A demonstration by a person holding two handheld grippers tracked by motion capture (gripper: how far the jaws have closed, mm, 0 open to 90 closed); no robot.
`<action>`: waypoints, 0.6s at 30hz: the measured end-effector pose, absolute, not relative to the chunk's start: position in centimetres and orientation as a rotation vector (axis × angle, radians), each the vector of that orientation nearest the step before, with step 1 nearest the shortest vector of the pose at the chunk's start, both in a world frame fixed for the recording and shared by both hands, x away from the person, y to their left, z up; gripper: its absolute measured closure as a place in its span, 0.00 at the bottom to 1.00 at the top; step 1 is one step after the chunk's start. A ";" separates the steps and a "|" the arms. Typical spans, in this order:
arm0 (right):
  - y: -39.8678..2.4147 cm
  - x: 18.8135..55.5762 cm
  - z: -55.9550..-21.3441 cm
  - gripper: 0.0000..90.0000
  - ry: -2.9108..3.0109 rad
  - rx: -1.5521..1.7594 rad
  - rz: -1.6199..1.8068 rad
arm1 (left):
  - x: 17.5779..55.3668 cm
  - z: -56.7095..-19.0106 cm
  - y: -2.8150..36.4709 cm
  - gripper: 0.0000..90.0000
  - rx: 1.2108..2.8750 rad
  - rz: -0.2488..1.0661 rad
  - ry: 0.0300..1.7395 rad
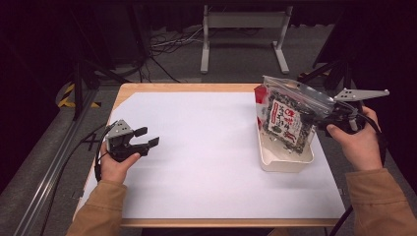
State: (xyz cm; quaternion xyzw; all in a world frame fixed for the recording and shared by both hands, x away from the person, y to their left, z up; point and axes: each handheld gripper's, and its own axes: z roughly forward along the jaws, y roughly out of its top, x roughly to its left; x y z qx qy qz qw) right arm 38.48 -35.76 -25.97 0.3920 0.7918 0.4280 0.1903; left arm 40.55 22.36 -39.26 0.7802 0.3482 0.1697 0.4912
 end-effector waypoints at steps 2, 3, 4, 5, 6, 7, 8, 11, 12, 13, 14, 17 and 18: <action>-35.8 38.5 -26.1 0.84 2.226 1.098 1.203 | 40.5 -39.3 22.4 0.40 1.895 0.412 0.846; -35.8 38.5 -26.3 0.84 2.227 1.104 1.204 | 40.6 -39.3 22.4 0.40 1.896 0.412 0.845; -35.8 38.5 -26.4 0.84 2.228 1.106 1.203 | 40.6 -39.3 22.3 0.40 1.893 0.411 0.847; -35.7 38.5 -26.7 0.84 2.224 1.115 1.203 | 40.5 -39.3 22.3 0.40 1.894 0.411 0.846; -35.8 38.5 -26.7 0.84 2.219 1.125 1.205 | 40.5 -39.3 22.3 0.40 1.894 0.411 0.845; -35.8 38.5 -26.8 0.84 2.217 1.131 1.209 | 40.5 -39.3 22.3 0.40 1.893 0.411 0.846; -35.9 38.5 -26.9 0.84 2.215 1.129 1.212 | 40.5 -39.3 22.3 0.40 1.893 0.411 0.846; -35.8 38.7 -27.4 0.84 2.216 1.133 1.203 | 40.5 -39.3 22.2 0.40 1.896 0.405 0.846; -35.8 38.7 -27.6 0.84 2.215 1.131 1.202 | 40.5 -39.3 22.3 0.40 1.899 0.409 0.842; -35.8 38.7 -27.8 0.84 2.208 1.136 1.211 | 40.5 -39.3 22.3 0.40 1.896 0.409 0.845; -35.8 38.7 -27.8 0.85 2.205 1.138 1.212 | 40.4 -39.3 22.3 0.40 1.893 0.403 0.850; -35.5 38.7 -28.2 0.85 2.205 1.119 1.205 | 40.4 -39.3 22.3 0.40 1.893 0.405 0.850; -35.3 38.8 -28.4 0.85 2.208 1.114 1.190 | 40.4 -39.3 22.2 0.40 1.893 0.405 0.849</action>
